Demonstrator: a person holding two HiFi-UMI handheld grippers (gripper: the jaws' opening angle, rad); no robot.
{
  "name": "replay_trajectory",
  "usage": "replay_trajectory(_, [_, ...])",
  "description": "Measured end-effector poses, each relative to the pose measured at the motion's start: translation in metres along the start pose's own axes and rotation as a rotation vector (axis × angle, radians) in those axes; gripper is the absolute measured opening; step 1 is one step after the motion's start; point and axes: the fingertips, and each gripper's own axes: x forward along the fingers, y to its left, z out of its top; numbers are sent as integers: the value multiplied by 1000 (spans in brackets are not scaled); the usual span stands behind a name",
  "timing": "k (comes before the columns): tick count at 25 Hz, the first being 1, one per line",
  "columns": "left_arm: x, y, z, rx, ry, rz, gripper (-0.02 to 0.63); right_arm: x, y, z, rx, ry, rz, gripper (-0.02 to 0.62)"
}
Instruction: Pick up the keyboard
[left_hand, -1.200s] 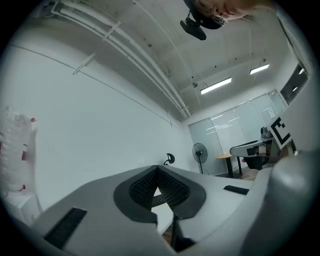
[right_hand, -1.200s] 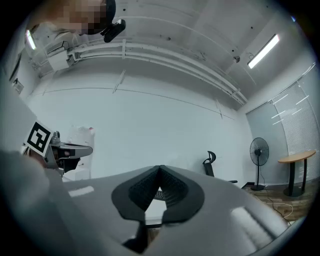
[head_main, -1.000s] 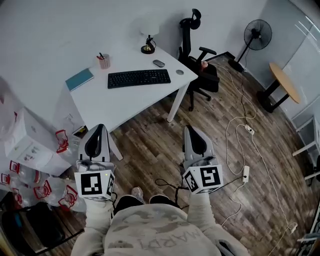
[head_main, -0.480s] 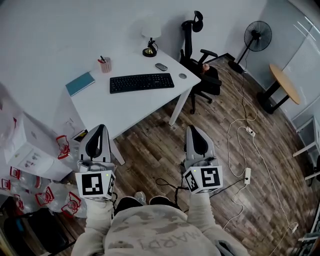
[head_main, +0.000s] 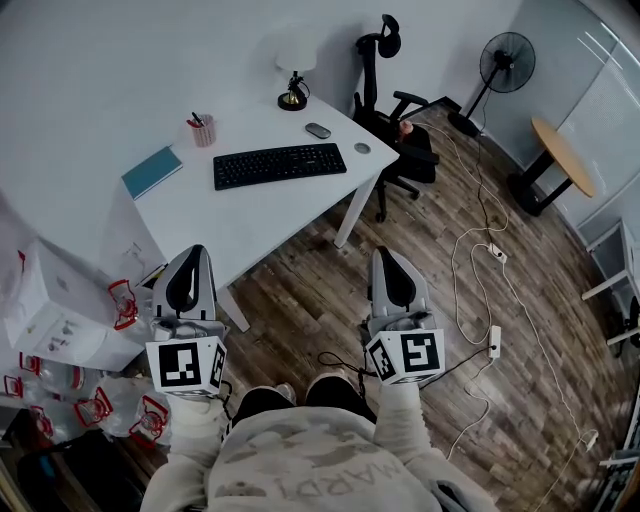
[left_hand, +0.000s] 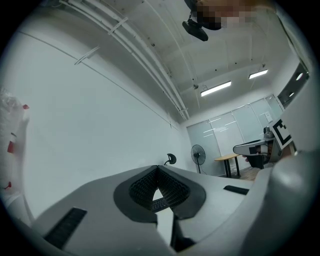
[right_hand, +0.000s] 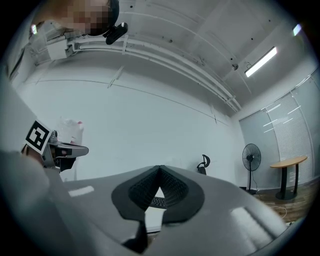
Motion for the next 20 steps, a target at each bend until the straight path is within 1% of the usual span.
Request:
replay_trajectory(5, [19, 1, -6, -11, 2, -12, 6, 16, -9, -6, -6, 12, -10, 10])
replay_trajectory(12, [57, 17, -10, -23, -1, 15, 6, 61, -22, -11, -13, 13, 13, 11])
replay_trajectory(20, [108, 23, -10, 1, -10, 34, 6, 115, -46, -15, 0, -15, 42, 11])
